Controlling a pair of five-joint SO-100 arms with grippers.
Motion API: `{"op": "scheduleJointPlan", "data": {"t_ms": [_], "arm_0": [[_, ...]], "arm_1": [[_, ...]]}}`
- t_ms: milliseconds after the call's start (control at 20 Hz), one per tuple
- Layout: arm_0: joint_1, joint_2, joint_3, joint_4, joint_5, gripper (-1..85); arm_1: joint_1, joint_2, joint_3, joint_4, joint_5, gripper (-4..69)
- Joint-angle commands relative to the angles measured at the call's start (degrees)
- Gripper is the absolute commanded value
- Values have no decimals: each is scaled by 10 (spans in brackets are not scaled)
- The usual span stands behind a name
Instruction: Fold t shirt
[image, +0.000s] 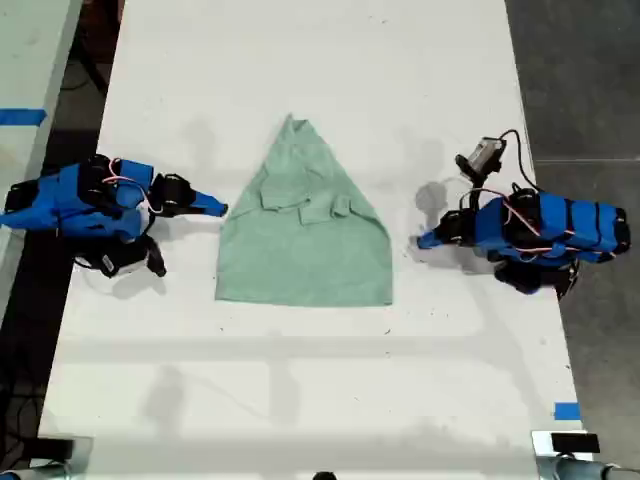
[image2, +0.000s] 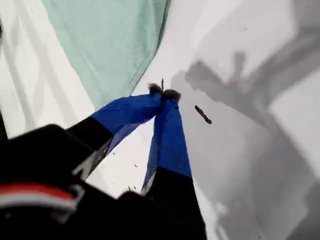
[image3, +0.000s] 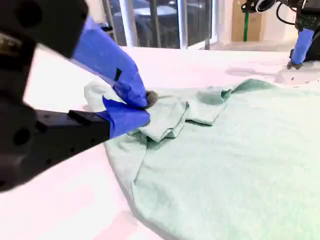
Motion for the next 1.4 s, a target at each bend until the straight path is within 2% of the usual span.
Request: {"op": "scheduleJointPlan", "data": {"t_ms": [0, 150, 300, 400, 550, 650, 700, 750, 800, 850, 950, 1100, 1200, 1350], "arm_0": [[-22, 4, 6, 11, -41, -2], [-23, 4, 6, 11, -40, -2], [-23, 4, 5, 12, -40, -2], [-21, 4, 5, 12, -40, -2], [-20, 4, 5, 12, -40, -2], [-20, 4, 5, 12, -40, -2], [-19, 4, 5, 12, -40, -2], [-19, 4, 5, 12, -40, -2], [-18, 4, 5, 12, -40, -2], [-18, 4, 5, 12, -40, -2], [-18, 4, 5, 12, -40, -2], [-18, 4, 5, 12, -40, -2], [-19, 4, 5, 12, -40, -2], [-20, 4, 5, 12, -40, -2]], "arm_1": [[-4, 8, 27, 0, 84, 1], [-7, -59, -46, -31, 68, 87], [-18, -394, -246, -80, 76, 207], [-35, -607, -374, -91, 97, 234], [-48, -794, -453, -134, 112, 225], [-52, -868, -468, -192, 99, 221], [-52, -900, -480, -203, 93, 192], [-49, -932, -493, -206, 84, 98], [-50, -964, -508, -205, 69, 63], [-52, -997, -529, -188, 54, -8], [-56, -1005, -555, -114, 82, -10], [-52, -857, -555, -4, 151, -12], [-47, -777, -580, -26, 102, -12], [-65, -860, -703, -99, 25, -12]]}}
